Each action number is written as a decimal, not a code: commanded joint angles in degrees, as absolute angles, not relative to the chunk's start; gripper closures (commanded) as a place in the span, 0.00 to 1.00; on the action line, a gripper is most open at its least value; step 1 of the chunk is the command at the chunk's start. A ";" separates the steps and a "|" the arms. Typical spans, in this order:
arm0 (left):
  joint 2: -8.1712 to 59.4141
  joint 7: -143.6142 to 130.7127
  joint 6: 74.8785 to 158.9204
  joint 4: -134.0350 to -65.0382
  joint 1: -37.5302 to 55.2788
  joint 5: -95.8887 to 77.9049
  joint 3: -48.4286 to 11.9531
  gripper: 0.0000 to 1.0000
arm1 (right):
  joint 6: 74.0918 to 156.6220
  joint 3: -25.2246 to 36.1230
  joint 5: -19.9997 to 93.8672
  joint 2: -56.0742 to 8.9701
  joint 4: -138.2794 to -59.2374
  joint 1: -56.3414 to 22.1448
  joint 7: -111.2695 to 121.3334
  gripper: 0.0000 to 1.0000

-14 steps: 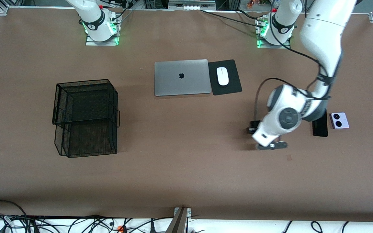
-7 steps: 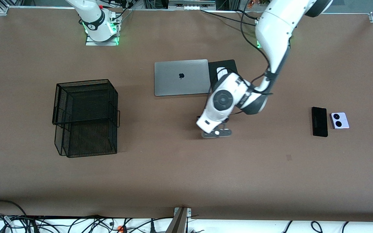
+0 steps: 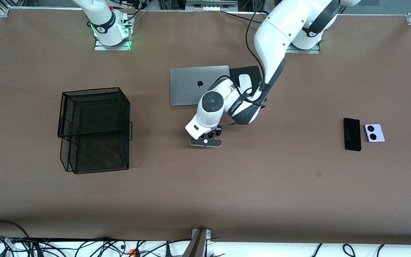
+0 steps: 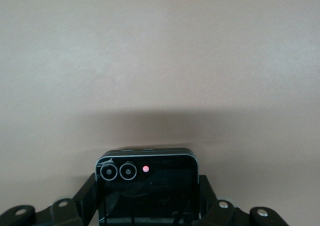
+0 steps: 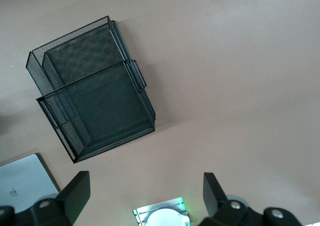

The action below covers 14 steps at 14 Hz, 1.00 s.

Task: Place phones with both arms
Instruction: 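Carry the flip phone with the left gripper toward the laptop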

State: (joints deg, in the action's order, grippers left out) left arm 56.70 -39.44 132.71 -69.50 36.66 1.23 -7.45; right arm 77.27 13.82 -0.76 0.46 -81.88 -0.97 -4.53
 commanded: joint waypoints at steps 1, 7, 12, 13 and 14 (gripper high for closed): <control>58.97 -37.35 133.68 -66.09 37.18 1.14 -6.42 1.00 | 76.38 13.80 -0.09 0.44 -81.12 -0.79 -4.22 0.00; 58.10 -41.22 132.02 -66.01 36.83 0.79 -5.54 0.00 | 76.38 13.80 -0.09 0.44 -81.12 -0.79 -4.22 0.00; 50.73 -35.01 115.69 -67.57 32.18 1.32 -5.45 0.00 | 76.38 13.80 -0.09 0.44 -81.12 -0.79 -4.22 0.00; 48.71 -30.20 112.36 -69.76 30.43 1.41 -5.45 0.00 | 76.38 13.80 -0.09 0.44 -81.12 -0.79 -4.22 0.00; 46.60 -25.54 108.67 -71.44 27.89 1.41 -5.36 0.00 | 76.38 13.80 -0.09 0.44 -81.12 -0.79 -4.22 0.00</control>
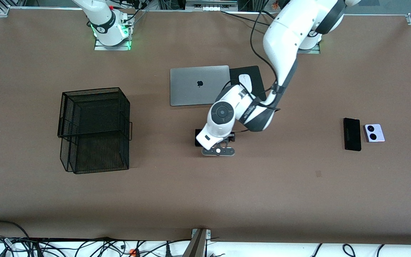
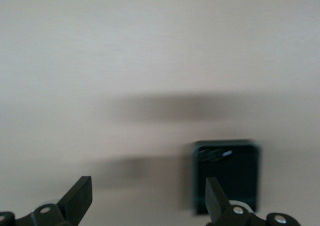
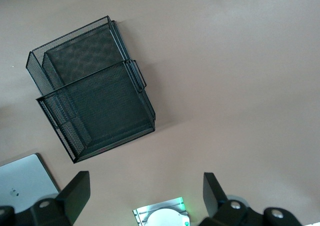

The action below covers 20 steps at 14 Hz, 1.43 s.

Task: Place phones with both arms
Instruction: 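Set the flip phone down in front of the laptop and open, then move the left gripper back above the tall black phone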

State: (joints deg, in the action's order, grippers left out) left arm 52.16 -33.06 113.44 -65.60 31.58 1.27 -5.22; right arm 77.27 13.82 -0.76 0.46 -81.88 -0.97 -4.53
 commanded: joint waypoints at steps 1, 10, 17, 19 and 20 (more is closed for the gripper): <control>44.41 -21.05 104.46 -73.20 25.51 1.49 -5.36 0.00 | 76.38 13.80 -0.09 0.44 -81.12 -0.79 -4.22 0.00; 27.96 5.62 107.02 -95.42 4.07 10.46 -5.54 0.00 | 76.38 13.80 -0.09 0.44 -81.12 -0.79 -4.22 0.00; 24.87 18.02 123.82 -106.96 -17.03 9.32 -6.24 0.00 | 76.38 13.80 -0.09 0.44 -81.12 -0.79 -4.22 0.00; 25.40 18.02 128.47 -109.32 -19.15 8.79 -6.24 0.00 | 76.38 13.80 -0.09 0.44 -81.12 -0.79 -4.22 0.00; 25.57 18.02 131.72 -111.25 -20.38 8.79 -6.24 0.00 | 76.38 13.80 -0.09 0.44 -81.12 -0.79 -4.22 0.00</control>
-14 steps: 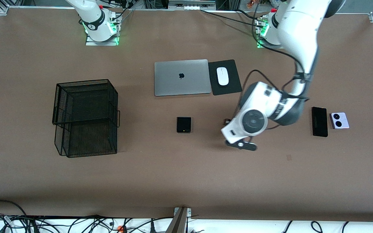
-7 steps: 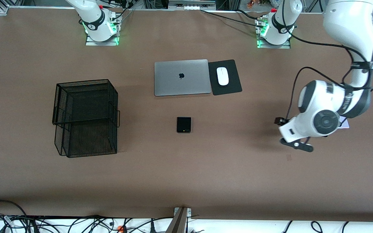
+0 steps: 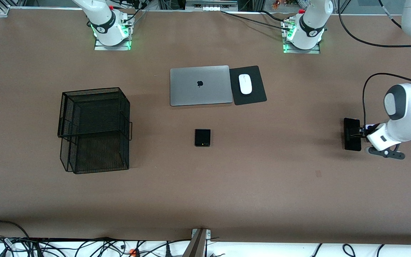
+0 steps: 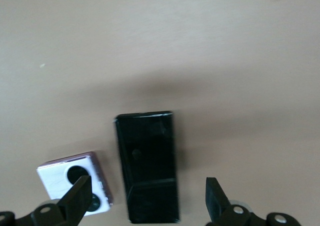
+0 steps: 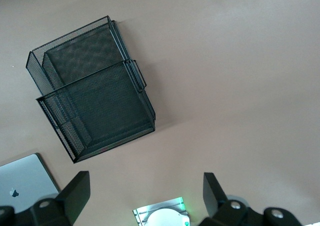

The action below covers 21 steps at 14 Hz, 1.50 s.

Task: Place phones with both arms
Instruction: 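Move the left gripper back above the tall black phone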

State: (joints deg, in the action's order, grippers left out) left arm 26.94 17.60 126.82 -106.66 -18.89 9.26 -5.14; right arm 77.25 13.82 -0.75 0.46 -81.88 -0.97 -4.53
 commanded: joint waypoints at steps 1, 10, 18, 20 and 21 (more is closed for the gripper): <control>25.92 18.10 135.66 -113.53 -20.83 8.79 -6.24 0.00 | 76.38 13.80 -0.09 0.44 -81.12 -0.79 -4.22 0.00; 29.09 17.05 146.07 -118.04 -24.87 8.44 -6.59 0.00 | 76.38 13.80 -0.09 0.44 -81.12 -0.79 -4.22 0.00; 29.36 15.12 146.16 -118.21 -24.79 8.44 -7.91 0.00 | 76.38 13.80 -0.09 0.44 -81.12 -0.79 -4.22 0.00; 29.62 15.21 146.16 -118.21 -24.87 8.44 -7.91 0.00 | 76.38 13.80 -0.09 0.44 -81.12 -0.79 -4.22 0.00; 29.71 15.21 146.34 -118.21 -24.87 8.44 -7.91 0.00 | 76.38 13.80 -0.09 0.44 -81.12 -0.79 -4.22 0.00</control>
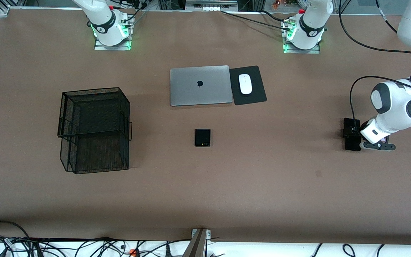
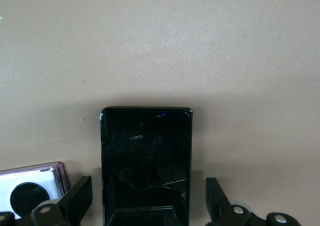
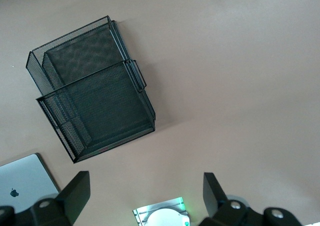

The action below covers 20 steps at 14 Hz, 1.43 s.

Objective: Place phones with both arms

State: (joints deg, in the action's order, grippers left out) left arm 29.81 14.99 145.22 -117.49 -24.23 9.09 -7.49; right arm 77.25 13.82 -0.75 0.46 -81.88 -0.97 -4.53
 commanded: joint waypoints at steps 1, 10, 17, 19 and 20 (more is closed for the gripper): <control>29.79 15.29 146.60 -118.21 -24.87 8.44 -7.91 0.00 | 76.38 13.80 -0.09 0.44 -81.12 -0.79 -4.22 0.00; 29.10 14.59 145.55 -117.16 -24.17 8.44 -7.91 0.00 | 76.38 13.80 -0.09 0.44 -81.12 -0.79 -4.22 0.00; 28.48 14.68 139.83 -113.82 -24.17 8.53 -8.88 0.00 | 76.38 13.80 -0.09 0.44 -81.12 -0.79 -4.22 0.00; 28.39 15.03 139.83 -113.82 -24.17 8.61 -8.79 0.00 | 76.38 13.80 -0.09 0.44 -81.12 -0.79 -4.22 0.00; 28.39 15.03 139.83 -113.82 -24.17 8.61 -8.79 0.00 | 76.38 13.80 -0.09 0.44 -81.12 -0.79 -4.22 0.00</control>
